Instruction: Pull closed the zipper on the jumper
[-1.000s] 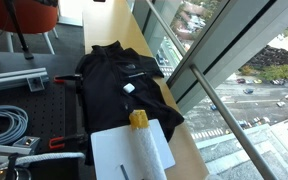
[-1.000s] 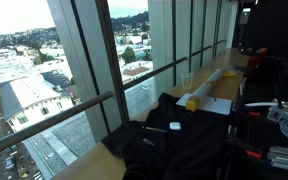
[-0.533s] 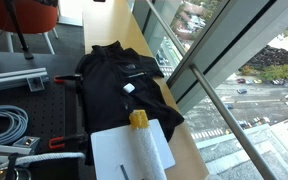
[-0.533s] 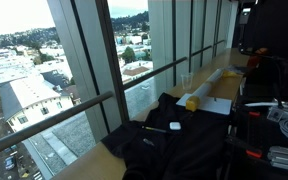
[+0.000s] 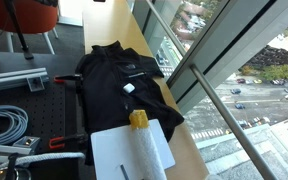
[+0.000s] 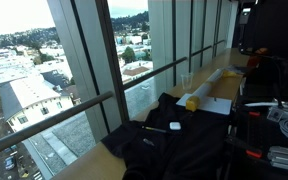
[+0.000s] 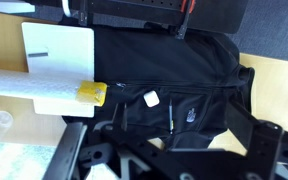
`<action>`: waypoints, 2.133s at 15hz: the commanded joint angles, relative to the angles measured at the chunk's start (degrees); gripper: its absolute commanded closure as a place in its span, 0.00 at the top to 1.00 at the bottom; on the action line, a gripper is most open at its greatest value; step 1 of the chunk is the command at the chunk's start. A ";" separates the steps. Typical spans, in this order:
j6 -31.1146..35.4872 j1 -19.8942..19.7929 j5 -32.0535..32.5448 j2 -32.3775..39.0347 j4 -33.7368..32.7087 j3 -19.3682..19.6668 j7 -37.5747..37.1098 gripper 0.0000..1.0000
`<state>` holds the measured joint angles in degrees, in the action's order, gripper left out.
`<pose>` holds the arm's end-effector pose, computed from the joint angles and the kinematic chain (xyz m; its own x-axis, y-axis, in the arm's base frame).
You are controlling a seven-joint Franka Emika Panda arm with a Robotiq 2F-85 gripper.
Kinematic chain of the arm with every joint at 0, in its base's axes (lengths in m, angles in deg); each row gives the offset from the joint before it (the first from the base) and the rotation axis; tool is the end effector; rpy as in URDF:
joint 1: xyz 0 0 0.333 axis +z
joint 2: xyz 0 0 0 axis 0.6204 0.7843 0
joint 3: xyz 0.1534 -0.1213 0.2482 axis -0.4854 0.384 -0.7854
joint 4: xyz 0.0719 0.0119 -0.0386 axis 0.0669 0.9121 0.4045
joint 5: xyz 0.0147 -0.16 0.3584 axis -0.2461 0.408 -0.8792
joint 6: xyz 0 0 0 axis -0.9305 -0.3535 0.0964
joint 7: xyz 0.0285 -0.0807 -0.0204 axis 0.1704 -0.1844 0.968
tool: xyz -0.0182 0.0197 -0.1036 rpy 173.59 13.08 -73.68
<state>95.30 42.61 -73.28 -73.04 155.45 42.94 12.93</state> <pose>0.3742 0.0170 0.5137 0.9782 0.1916 0.0805 0.1971 -0.9781 -0.0671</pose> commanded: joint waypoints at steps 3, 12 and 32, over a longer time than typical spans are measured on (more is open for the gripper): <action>1.74 0.34 -0.85 0.30 0.87 -0.44 0.39 1.00; 30.12 3.83 -3.49 11.92 10.37 0.85 4.78 1.00; 52.12 -3.27 -1.33 57.37 -8.17 -4.01 13.63 1.00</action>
<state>145.16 40.26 -79.82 -18.36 148.71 39.98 30.44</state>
